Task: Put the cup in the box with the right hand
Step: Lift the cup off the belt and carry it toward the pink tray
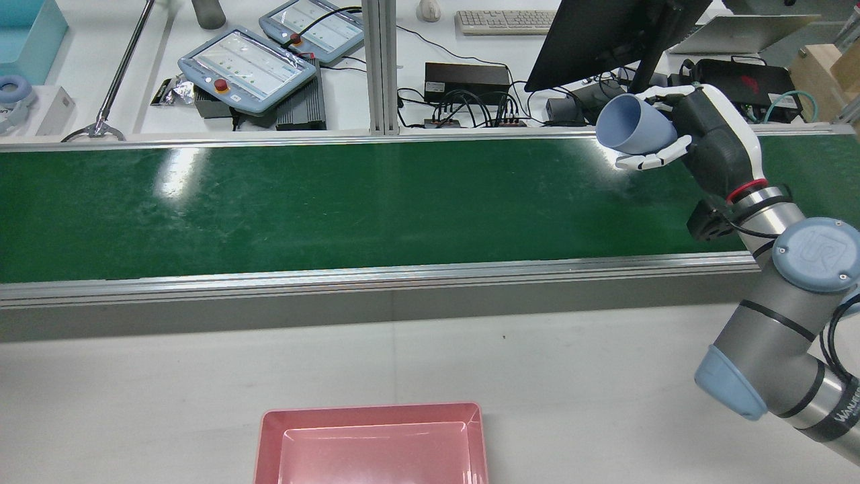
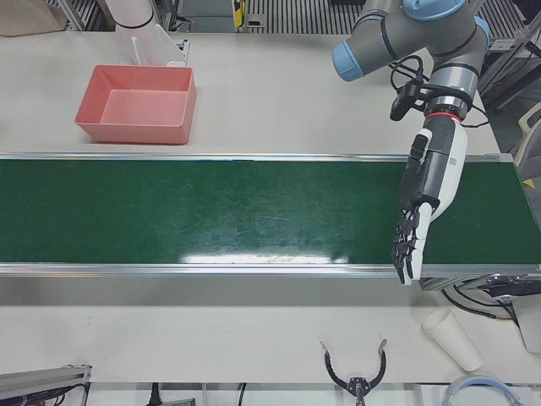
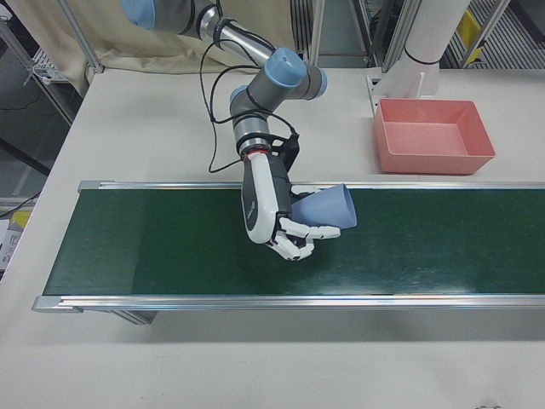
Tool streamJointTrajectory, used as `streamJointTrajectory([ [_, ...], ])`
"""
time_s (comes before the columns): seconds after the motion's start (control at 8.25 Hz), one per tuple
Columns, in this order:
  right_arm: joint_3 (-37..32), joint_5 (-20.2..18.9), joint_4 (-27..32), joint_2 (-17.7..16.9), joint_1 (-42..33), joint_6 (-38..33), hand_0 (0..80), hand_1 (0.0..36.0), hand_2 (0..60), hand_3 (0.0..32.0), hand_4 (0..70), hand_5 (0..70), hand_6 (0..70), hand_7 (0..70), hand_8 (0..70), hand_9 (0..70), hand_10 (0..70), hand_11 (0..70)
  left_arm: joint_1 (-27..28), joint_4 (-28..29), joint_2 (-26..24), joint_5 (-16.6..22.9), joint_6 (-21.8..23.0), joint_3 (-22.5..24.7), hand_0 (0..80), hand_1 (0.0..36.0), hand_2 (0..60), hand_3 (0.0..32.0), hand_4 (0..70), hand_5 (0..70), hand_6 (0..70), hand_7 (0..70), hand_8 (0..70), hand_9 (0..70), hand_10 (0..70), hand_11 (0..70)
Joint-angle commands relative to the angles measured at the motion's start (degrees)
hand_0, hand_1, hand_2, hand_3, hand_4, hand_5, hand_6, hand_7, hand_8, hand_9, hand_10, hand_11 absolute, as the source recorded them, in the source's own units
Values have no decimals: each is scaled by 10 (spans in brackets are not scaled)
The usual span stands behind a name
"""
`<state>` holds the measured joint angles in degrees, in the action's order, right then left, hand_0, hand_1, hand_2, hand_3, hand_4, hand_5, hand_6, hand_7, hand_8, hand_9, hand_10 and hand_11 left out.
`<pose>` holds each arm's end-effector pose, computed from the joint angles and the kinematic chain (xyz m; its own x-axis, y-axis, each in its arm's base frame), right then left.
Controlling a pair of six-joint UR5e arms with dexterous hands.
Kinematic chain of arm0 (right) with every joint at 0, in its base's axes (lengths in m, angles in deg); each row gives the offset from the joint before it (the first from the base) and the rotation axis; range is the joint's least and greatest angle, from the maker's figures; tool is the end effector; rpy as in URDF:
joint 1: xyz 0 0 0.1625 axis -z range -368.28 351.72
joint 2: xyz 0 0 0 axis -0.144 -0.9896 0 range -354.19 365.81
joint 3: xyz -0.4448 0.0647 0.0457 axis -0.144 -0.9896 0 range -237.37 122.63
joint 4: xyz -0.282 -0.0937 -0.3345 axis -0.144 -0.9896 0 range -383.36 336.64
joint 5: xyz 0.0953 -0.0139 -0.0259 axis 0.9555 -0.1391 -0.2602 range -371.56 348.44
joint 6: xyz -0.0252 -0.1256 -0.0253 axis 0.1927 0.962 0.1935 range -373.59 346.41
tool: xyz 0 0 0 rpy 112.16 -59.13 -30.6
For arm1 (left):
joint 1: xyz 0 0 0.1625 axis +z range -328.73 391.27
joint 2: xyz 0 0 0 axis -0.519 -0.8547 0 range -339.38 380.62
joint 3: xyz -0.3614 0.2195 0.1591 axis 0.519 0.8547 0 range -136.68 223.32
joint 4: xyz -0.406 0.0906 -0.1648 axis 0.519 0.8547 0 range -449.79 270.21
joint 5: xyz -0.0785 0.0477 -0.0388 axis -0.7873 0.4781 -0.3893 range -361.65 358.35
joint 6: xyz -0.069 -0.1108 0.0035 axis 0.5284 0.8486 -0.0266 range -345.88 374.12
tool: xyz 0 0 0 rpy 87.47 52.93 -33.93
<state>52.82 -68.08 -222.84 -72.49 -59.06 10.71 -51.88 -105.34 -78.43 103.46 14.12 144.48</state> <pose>-0.2089 -0.5809 0.4533 -0.9553 0.0316 0.2939 -0.2823 0.1970 -0.9389 -0.0262 -0.6131 0.5502 -0.9275 -0.3732 -0.0212 -0.0097 0.0807 -0.9967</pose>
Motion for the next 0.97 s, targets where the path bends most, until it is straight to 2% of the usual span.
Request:
streamJointTrajectory([
  [0.0, 133, 6, -46, -3, 68, 62, 728, 360, 600, 0, 700, 184, 435, 700, 645, 700, 516, 700, -1, 1, 0, 0, 0, 0, 0, 0, 0, 0, 0, 0, 0, 0, 0, 0, 0, 0],
  [0.12, 165, 32, -50, -3, 114, 71, 758, 360, 600, 0, 700, 184, 435, 700, 645, 700, 517, 700, 0, 0, 0, 0, 0, 0, 0, 0, 0, 0, 0, 0, 0, 0, 0, 0, 0, 0],
  [0.24, 192, 58, -50, -2, 172, 102, 660, 360, 600, 0, 700, 181, 435, 700, 645, 700, 526, 700, 0, 0, 0, 0, 0, 0, 0, 0, 0, 0, 0, 0, 0, 0, 0, 0, 0, 0],
  [0.36, 215, 87, -50, 3, 234, 145, 638, 360, 600, 0, 700, 180, 434, 700, 641, 700, 523, 700, -1, 0, 0, 0, 0, 0, 0, 0, 0, 0, 0, 0, 0, 0, 0, 0, 0, 0],
  [0.48, 225, 122, -45, 7, 301, 180, 669, 360, 600, 0, 700, 179, 433, 700, 639, 700, 524, 700, 0, 1, 0, 0, 0, 0, 0, 0, 0, 0, 0, 0, 0, 0, 0, 0, 0, 0],
  [0.61, 224, 147, -44, 20, 356, 212, 642, 360, 600, 0, 700, 178, 433, 700, 636, 700, 526, 700, 0, 0, 0, 0, 0, 0, 0, 0, 0, 0, 0, 0, 0, 0, 0, 0, 0, 0],
  [0.85, 221, 159, -23, 56, 432, 293, 626, 360, 600, 0, 700, 174, 431, 700, 621, 700, 534, 700, 0, 1, 0, 0, 0, 0, 0, 0, 0, 0, 0, 0, 0, 0, 0, 0, 0, 0],
])
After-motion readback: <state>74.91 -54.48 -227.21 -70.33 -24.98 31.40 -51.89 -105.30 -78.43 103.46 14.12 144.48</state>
